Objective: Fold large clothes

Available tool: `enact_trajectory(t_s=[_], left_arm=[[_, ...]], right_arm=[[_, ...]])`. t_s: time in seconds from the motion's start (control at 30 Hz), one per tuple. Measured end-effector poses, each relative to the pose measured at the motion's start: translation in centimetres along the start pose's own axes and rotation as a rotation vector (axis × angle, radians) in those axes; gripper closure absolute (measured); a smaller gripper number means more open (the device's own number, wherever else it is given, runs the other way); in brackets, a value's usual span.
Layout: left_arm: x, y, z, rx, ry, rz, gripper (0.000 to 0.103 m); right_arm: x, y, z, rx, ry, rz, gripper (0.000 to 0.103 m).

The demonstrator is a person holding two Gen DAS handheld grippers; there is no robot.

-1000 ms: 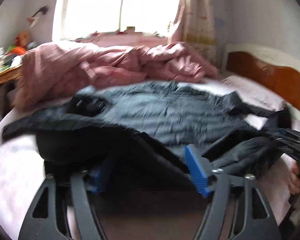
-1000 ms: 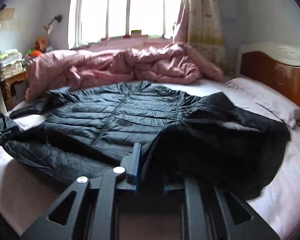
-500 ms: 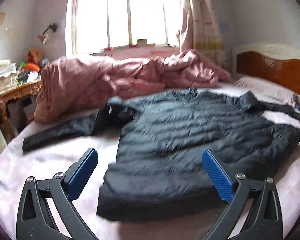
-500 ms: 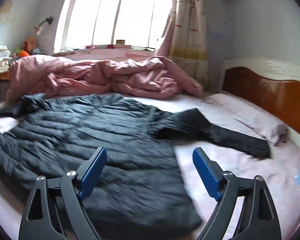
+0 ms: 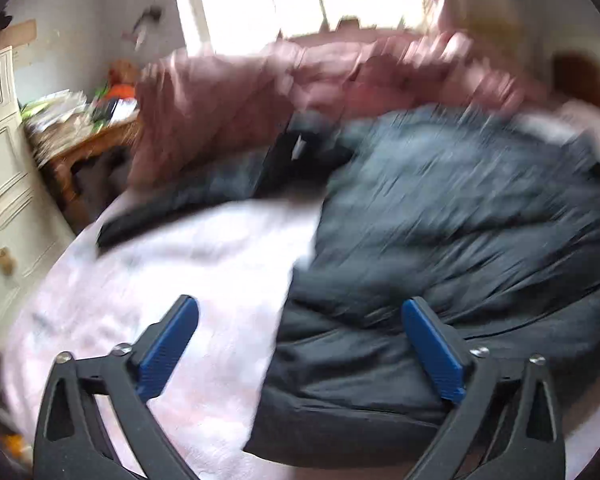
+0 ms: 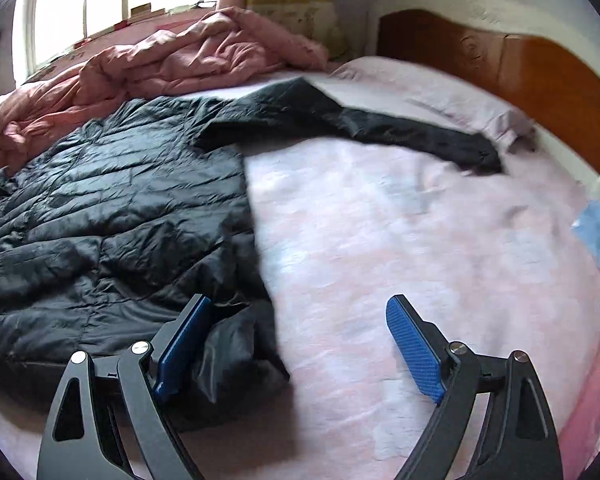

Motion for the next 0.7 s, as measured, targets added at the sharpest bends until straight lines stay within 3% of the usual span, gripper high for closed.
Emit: enact_trajectory(t_s=[0.1, 0.17, 0.27, 0.37, 0.5, 0.63, 0.7], left_arm=[[-6.2, 1.1, -0.2, 0.017, 0.274, 0.114, 0.003], [-8.3, 2.7, -0.2, 0.063, 0.304, 0.209, 0.003], [-8.1, 5.5, 0.1, 0.088, 0.196, 0.395, 0.003], [-5.2, 8.2, 0.3, 0.101, 0.009, 0.462, 0.003], [-1.2, 10.1, 1.0, 0.125, -0.137, 0.393, 0.003], [1.4, 10.9, 2.0, 0.111, -0.238, 0.361, 0.001], [1.1, 10.8, 2.3, 0.122, -0.232, 0.355, 0.001]], right_arm=[[-5.3, -1.9, 0.1, -0.079, 0.263, -0.086, 0.013], [-7.6, -3.6, 0.5, -0.142, 0.34, -0.179, 0.013], [-7.6, -6.6, 0.8, -0.175, 0.263, -0.316, 0.013], [-5.0, -9.6, 1.5, -0.212, 0.094, -0.366, 0.013], [-2.3, -11.6, 2.8, -0.265, -0.045, -0.249, 0.013], [-1.6, -10.2, 2.9, -0.181, -0.091, -0.246, 0.013], [-1.6, -9.8, 3.2, -0.171, -0.1, -0.262, 0.013]])
Point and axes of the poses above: each gripper's, at about its wrist camera, not at the fingertips, and x roughly the way its jaws point, y to its right, z to its underside, the point moved 1 cm from there along x, roughly the way its jaws point, and after that the axes turned 4 degrees about -y, right-handed, at the moved point
